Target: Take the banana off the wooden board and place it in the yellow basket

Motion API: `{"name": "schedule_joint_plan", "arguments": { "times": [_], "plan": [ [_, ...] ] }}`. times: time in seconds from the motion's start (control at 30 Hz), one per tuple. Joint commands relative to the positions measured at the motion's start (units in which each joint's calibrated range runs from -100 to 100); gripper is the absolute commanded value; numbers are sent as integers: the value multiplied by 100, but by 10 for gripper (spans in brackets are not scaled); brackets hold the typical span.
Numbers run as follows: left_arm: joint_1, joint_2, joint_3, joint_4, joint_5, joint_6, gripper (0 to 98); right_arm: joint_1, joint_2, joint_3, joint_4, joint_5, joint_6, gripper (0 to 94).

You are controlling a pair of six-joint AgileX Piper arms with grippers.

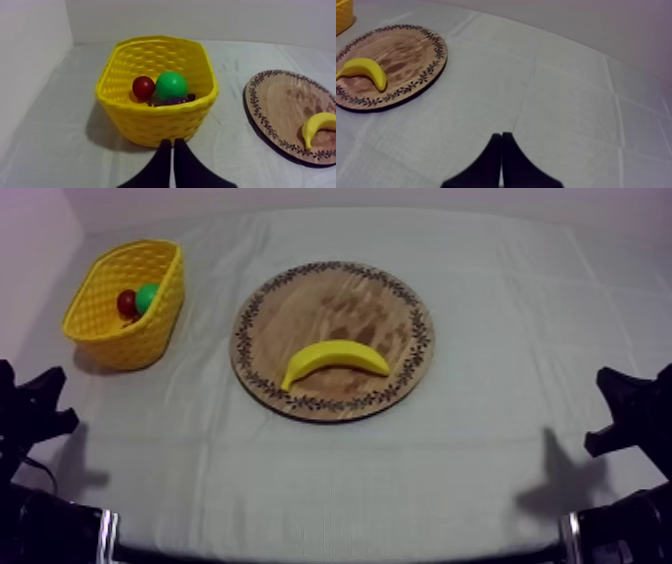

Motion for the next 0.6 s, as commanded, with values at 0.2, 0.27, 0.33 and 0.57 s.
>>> {"name": "schedule_joint_plan", "arguments": {
  "times": [0.2,0.27,0.33,0.57],
  "plan": [
    [125,0,202,226,-575,-151,0,0,0,-3,1,-1,0,3],
    [125,0,202,226,-575,-157,0,0,0,-3,1,-1,0,3],
    [125,0,202,226,-575,-160,0,0,0,-3,1,-1,2,3],
    [119,3,135,178,-518,-141,0,0,0,-3,1,-1,-1,3]
  ]
}}
